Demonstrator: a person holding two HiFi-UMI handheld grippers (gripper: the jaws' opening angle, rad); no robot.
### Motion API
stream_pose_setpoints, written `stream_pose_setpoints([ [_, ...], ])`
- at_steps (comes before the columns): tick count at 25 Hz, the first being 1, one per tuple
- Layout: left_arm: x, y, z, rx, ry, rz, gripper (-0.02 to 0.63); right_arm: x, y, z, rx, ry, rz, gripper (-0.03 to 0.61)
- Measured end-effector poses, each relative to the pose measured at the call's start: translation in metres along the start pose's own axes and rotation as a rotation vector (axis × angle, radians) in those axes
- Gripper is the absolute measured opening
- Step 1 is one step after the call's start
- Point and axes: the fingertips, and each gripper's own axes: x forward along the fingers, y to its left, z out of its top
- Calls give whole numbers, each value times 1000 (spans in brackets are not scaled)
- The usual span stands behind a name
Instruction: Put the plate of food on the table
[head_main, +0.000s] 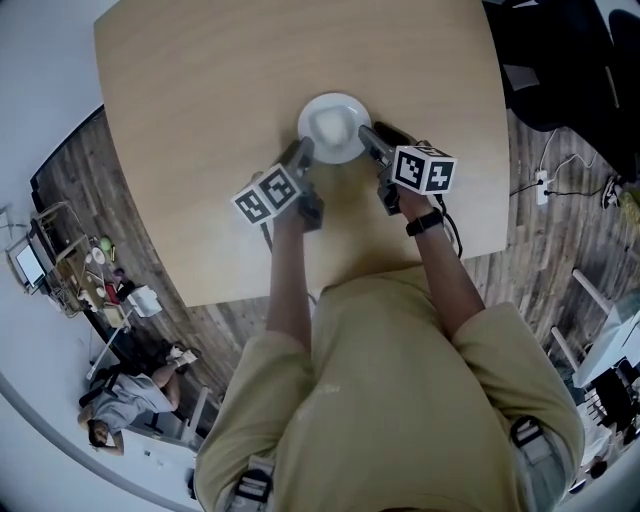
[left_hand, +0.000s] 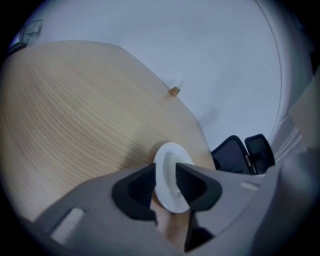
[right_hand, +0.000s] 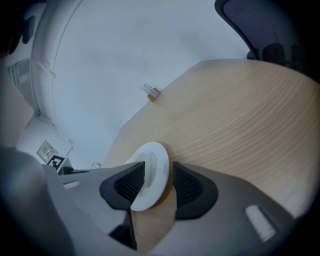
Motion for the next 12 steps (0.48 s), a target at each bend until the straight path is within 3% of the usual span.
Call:
stream_pose_setpoints([
  [6, -24, -26, 1, 131, -59, -5, 123, -37, 0, 5, -86, -64, -16, 179],
  [12, -75, -40, -18, 357, -182, 103, 153, -88, 30, -6, -286, -143, -73, 156],
])
